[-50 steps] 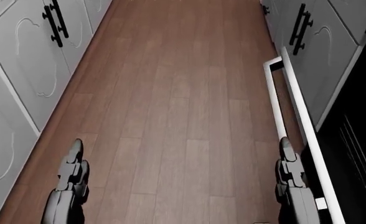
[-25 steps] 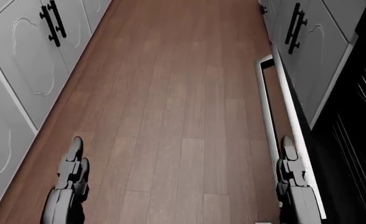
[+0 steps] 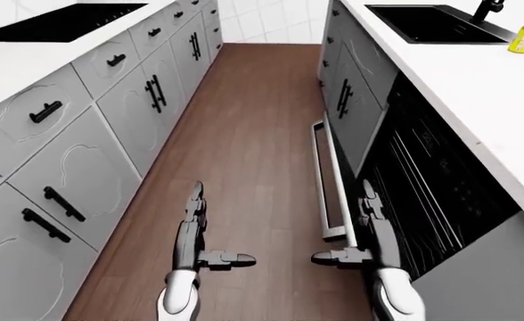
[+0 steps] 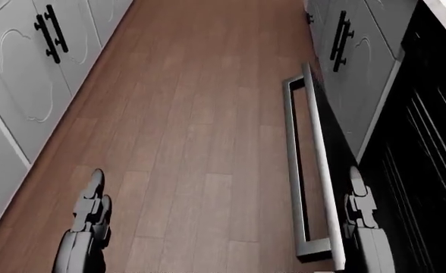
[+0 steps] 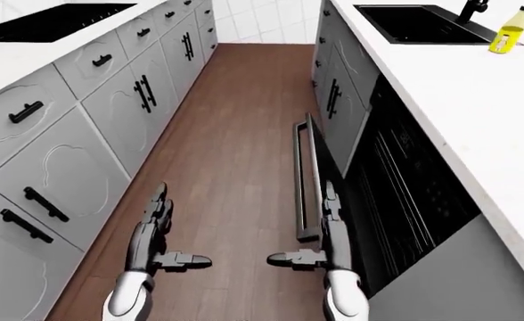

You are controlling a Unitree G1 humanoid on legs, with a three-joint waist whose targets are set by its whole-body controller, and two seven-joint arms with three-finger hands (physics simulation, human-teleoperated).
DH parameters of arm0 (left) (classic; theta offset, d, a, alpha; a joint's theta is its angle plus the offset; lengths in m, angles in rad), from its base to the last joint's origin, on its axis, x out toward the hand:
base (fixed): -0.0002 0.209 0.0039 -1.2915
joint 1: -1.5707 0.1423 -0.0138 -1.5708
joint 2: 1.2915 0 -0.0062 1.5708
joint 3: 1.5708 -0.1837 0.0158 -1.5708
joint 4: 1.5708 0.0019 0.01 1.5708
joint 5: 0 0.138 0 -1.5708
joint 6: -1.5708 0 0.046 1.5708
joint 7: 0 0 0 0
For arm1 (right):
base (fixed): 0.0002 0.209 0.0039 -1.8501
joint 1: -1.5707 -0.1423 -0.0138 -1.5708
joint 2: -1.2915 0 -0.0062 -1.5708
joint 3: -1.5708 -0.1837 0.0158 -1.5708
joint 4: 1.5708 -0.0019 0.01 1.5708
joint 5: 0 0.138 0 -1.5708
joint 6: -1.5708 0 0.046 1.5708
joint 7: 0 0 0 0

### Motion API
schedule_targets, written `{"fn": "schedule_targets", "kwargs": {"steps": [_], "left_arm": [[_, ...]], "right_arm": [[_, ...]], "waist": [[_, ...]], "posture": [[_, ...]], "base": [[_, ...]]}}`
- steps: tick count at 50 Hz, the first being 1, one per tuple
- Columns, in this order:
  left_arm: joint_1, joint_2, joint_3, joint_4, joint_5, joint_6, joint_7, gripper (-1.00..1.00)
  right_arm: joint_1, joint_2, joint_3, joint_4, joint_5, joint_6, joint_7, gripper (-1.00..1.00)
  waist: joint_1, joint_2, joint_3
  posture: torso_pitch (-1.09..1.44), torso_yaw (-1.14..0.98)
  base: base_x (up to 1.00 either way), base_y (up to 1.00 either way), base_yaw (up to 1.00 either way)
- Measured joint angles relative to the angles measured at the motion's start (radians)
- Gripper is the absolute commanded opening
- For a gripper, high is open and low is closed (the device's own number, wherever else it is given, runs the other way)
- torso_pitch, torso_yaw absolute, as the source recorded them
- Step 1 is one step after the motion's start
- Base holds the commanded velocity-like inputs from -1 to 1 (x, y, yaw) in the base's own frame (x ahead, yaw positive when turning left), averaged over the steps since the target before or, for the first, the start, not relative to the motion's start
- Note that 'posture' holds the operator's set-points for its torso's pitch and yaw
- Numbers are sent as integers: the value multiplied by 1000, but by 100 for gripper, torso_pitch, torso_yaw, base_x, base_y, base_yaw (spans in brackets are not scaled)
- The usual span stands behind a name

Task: Close the dishwasher door

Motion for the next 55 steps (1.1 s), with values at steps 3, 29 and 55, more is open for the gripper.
{"fn": "schedule_targets", "kwargs": {"steps": [3,29,55], "left_arm": [[-2,1,6,-10,-1,-9,5,100],[-2,3,8,-10,-2,-2,5,100],[4,10,24,-13,-5,4,4,100]], "right_arm": [[-5,1,6,-1,1,-6,4,100],[-11,5,14,-27,-2,32,-5,100],[-7,9,28,-27,-7,32,0,100]], "waist": [[6,27,3],[3,1,-23],[11,12,-7]], "posture": [[0,0],[0,0],[0,0]], "base": [[0,-17,0],[0,-5,0],[10,0,0]]}}
